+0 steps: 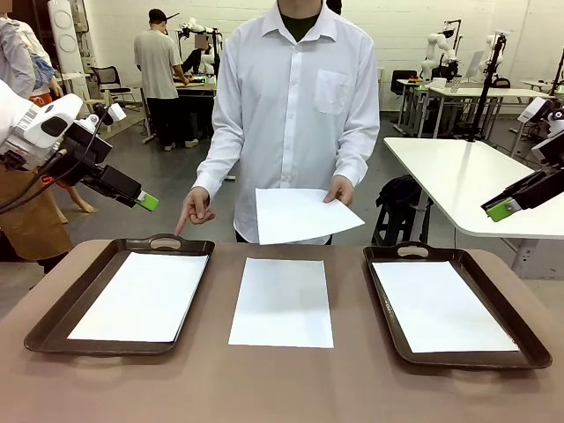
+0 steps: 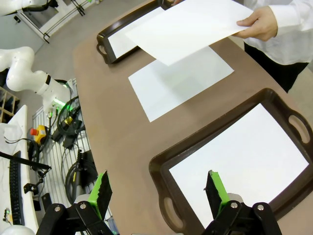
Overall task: Sort the A4 documents.
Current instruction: Receive the A4 Paper.
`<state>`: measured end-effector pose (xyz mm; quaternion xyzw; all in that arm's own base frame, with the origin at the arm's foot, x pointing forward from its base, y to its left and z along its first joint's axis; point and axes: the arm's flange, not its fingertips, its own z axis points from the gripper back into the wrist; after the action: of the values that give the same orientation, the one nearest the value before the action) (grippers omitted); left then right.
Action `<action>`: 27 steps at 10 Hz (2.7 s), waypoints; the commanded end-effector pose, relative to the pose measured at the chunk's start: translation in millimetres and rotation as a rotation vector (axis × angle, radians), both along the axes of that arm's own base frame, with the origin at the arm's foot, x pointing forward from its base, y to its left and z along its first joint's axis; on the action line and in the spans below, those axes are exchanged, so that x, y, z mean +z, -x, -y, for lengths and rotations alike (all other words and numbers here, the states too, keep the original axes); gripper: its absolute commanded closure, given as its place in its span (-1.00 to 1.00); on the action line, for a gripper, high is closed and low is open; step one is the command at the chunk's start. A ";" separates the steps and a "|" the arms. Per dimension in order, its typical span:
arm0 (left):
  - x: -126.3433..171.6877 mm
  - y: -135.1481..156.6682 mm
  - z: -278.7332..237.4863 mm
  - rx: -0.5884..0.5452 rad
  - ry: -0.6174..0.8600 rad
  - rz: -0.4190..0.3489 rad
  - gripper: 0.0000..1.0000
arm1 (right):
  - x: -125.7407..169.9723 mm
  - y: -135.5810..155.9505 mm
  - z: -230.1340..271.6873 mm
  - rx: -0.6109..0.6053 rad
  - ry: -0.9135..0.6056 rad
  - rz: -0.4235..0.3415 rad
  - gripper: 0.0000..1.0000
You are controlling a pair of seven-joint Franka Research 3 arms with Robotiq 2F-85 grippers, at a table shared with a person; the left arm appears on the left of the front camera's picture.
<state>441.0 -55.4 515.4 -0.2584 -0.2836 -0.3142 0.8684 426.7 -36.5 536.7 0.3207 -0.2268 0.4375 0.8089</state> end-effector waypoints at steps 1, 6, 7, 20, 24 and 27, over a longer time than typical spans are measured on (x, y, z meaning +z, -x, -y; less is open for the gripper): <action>0.2 1.8 2.0 -0.012 0.039 -0.029 -1.00 | 0.4 1.0 -0.2 0.007 -0.001 0.007 -1.00; 9.8 17.6 -30.3 0.163 0.330 -0.304 -1.00 | 0.4 1.0 -0.2 0.007 -0.001 0.007 -1.00; -10.4 -11.9 -12.3 0.258 0.358 -0.351 -1.00 | 0.4 1.0 -0.2 0.007 -0.001 0.007 -1.00; -88.0 -125.9 81.9 0.273 0.597 -0.634 -1.00 | 0.4 1.0 -0.2 0.007 -0.001 0.007 -1.00; -103.2 -156.2 123.7 0.252 0.650 -0.696 -1.00 | 0.4 1.0 -0.2 0.007 -0.001 0.007 -1.00; -110.7 -175.3 146.3 0.251 0.714 -0.725 -1.00 | 0.4 1.0 -0.2 0.007 -0.001 0.007 -1.00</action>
<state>604.0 -196.4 402.6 -0.5801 -0.0854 0.0031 0.8100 426.7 -36.0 537.2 0.3203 -0.2268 0.4381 0.8087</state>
